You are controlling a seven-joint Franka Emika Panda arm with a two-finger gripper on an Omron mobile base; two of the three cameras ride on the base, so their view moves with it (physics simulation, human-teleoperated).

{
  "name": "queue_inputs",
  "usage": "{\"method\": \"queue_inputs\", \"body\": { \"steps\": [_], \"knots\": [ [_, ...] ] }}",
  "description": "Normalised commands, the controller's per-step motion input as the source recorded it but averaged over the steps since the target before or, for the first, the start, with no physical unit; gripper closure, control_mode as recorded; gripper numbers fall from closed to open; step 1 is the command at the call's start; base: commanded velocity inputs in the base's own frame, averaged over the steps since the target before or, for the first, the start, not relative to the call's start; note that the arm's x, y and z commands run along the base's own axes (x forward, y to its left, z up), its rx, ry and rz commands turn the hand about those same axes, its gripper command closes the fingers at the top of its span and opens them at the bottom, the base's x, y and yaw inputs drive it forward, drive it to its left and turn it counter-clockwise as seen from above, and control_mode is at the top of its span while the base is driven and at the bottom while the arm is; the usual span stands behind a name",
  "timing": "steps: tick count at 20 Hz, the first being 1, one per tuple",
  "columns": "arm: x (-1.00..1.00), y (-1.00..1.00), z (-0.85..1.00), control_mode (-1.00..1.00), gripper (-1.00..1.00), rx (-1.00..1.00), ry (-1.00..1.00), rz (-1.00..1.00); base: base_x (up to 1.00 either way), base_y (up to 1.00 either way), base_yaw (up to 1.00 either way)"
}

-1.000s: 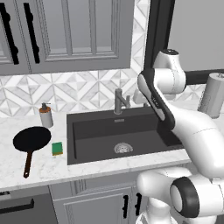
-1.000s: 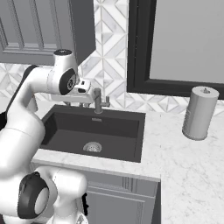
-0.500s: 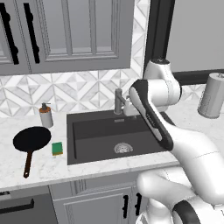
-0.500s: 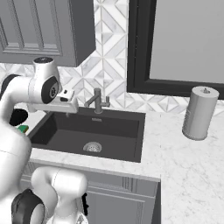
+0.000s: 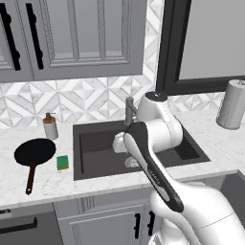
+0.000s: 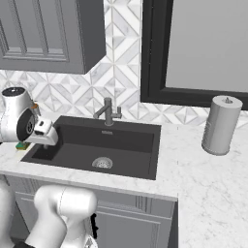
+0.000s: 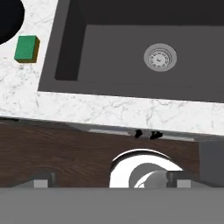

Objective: Pick the pan and sponge and place them into the sink. Then turn on the water.

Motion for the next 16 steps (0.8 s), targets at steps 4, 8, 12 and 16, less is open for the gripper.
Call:
{"method": "queue_inputs", "body": {
  "steps": [4,8,12,16],
  "knots": [
    [-0.20,0.98,-0.34,-1.00,-1.00,0.02,0.00,0.00,0.00,0.00,0.00],
    [-0.19,0.69,-0.38,-1.00,-1.00,0.13,0.00,0.00,0.00,0.00,0.00],
    [-0.10,0.55,-0.35,-1.00,-1.00,0.15,0.00,-0.01,0.00,0.00,0.00],
    [0.00,0.67,-0.22,-1.00,-1.00,0.10,0.00,0.00,0.00,0.00,0.00]
  ]
}}
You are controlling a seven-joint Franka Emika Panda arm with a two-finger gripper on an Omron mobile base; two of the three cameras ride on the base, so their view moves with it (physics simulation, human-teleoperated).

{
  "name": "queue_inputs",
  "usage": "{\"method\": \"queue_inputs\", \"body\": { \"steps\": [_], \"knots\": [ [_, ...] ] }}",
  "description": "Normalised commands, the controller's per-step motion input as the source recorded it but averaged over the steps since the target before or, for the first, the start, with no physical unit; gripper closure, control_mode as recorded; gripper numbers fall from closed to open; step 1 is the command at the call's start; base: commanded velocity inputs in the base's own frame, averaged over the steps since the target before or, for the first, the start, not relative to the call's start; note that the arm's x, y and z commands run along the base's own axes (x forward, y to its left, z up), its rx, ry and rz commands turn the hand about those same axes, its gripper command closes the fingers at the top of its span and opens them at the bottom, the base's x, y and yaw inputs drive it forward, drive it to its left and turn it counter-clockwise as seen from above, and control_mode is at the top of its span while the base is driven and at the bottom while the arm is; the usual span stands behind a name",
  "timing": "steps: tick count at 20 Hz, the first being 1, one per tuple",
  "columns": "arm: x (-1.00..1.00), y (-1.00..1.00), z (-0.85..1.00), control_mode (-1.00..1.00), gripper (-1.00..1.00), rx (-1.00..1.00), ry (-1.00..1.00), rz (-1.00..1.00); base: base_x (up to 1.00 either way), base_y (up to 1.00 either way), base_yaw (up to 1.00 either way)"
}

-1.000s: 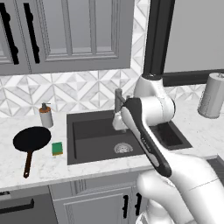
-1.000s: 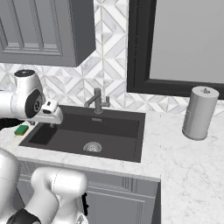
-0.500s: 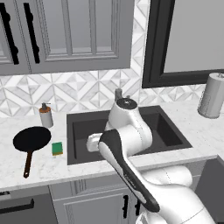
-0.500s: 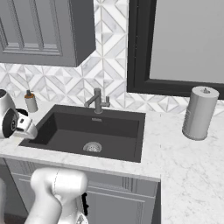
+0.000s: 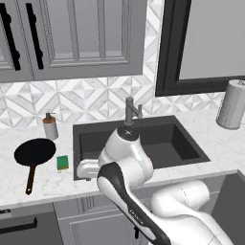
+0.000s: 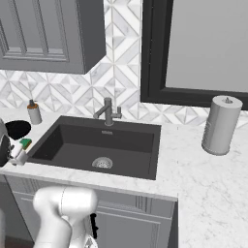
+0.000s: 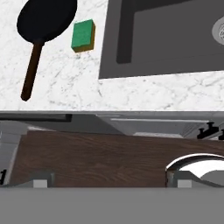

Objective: Pick the pan and sponge and place them into the sink. Then turn on the water.

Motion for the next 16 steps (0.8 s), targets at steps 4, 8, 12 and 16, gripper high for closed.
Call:
{"method": "queue_inputs", "body": {
  "steps": [4,8,12,16],
  "knots": [
    [0.00,0.75,-0.03,-1.00,-1.00,0.04,0.00,0.00,0.00,0.00,0.00],
    [0.08,0.89,0.00,-1.00,-1.00,-0.02,-0.01,0.00,0.00,0.00,0.00],
    [0.03,0.67,0.00,-1.00,-1.00,-0.10,-0.11,0.00,0.00,0.00,0.00],
    [0.29,0.54,0.00,-1.00,-1.00,-0.09,-0.12,0.00,0.00,0.00,0.00]
  ]
}}
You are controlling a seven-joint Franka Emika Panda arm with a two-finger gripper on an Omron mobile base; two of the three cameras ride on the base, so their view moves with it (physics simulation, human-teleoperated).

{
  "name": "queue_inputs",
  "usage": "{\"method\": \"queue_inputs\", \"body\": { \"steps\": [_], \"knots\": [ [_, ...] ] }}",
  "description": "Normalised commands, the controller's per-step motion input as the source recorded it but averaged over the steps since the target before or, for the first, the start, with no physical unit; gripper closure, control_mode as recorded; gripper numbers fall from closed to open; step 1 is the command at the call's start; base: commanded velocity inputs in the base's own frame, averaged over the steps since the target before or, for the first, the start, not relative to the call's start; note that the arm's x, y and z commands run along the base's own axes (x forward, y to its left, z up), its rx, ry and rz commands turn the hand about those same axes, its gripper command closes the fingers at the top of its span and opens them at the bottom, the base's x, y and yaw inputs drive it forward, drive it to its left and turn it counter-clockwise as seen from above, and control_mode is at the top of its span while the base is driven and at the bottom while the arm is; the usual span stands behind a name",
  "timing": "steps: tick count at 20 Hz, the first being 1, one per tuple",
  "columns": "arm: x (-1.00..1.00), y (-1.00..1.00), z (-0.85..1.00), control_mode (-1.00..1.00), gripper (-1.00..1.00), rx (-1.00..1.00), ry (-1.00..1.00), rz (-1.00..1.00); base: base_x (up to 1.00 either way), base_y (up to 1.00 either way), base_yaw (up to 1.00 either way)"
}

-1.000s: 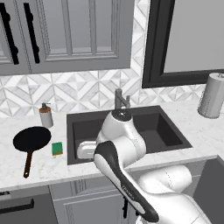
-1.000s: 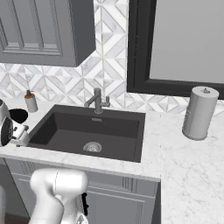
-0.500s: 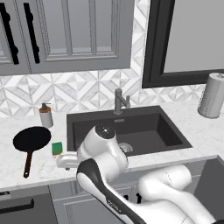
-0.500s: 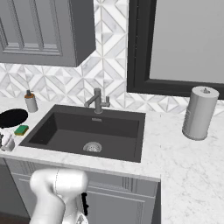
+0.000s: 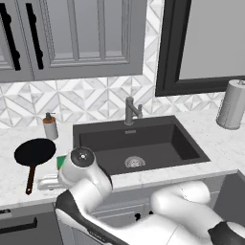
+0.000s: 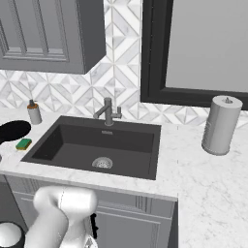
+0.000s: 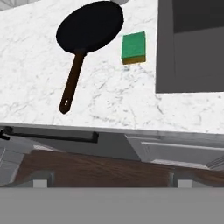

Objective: Pick the pan and sponge and place them into the sink. Then turn on the water.

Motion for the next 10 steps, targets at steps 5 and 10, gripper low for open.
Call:
{"method": "queue_inputs", "body": {
  "steps": [5,10],
  "knots": [
    [0.46,0.68,0.00,-1.00,-1.00,-0.13,-0.04,0.00,0.00,0.00,0.00],
    [0.59,0.53,0.00,-1.00,-1.00,-0.09,0.03,-0.01,0.00,0.00,0.00]
  ]
}}
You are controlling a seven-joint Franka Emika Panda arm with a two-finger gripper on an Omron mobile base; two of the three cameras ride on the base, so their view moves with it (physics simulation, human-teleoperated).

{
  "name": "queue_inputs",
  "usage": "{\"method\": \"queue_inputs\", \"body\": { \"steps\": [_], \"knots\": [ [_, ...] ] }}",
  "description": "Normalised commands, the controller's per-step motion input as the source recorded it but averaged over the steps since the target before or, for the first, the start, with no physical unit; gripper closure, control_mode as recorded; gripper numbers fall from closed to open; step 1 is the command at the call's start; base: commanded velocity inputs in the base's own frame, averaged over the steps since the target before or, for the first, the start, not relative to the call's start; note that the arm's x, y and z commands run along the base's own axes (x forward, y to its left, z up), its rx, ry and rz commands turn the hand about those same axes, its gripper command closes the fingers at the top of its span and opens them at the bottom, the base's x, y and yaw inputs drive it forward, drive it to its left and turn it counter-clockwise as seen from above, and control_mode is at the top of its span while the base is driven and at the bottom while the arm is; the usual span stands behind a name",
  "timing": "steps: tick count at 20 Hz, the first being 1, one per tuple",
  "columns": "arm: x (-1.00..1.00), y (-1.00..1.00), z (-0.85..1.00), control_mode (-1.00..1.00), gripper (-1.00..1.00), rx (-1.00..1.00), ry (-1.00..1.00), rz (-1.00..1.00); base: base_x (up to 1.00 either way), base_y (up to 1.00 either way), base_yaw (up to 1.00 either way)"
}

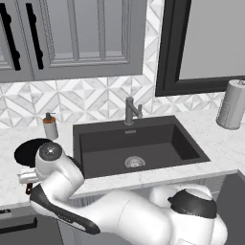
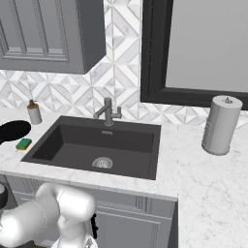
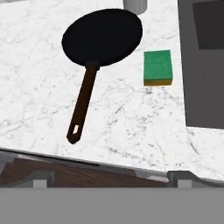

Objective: Pick the pan and sponge and place them into the sink. Then turn on the water.

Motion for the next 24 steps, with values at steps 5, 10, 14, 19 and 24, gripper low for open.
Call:
{"method": "queue_inputs", "body": {
  "steps": [5,10,14,19,24],
  "knots": [
    [0.55,0.33,-0.03,-1.00,-1.00,-0.03,0.15,-0.01,0.00,0.00,0.00],
    [0.46,0.28,-0.27,-1.00,-1.00,0.00,0.04,-0.01,0.00,0.00,0.00],
    [0.34,0.29,-0.44,-1.00,-1.00,-0.02,0.01,-0.03,0.00,0.00,0.00],
    [0.27,0.29,-0.54,-1.00,-1.00,-0.02,0.02,-0.03,0.00,0.00,0.00],
    [0.27,0.25,-0.37,-1.00,-1.00,0.00,0.05,-0.03,0.00,0.00,0.00]
  ]
}}
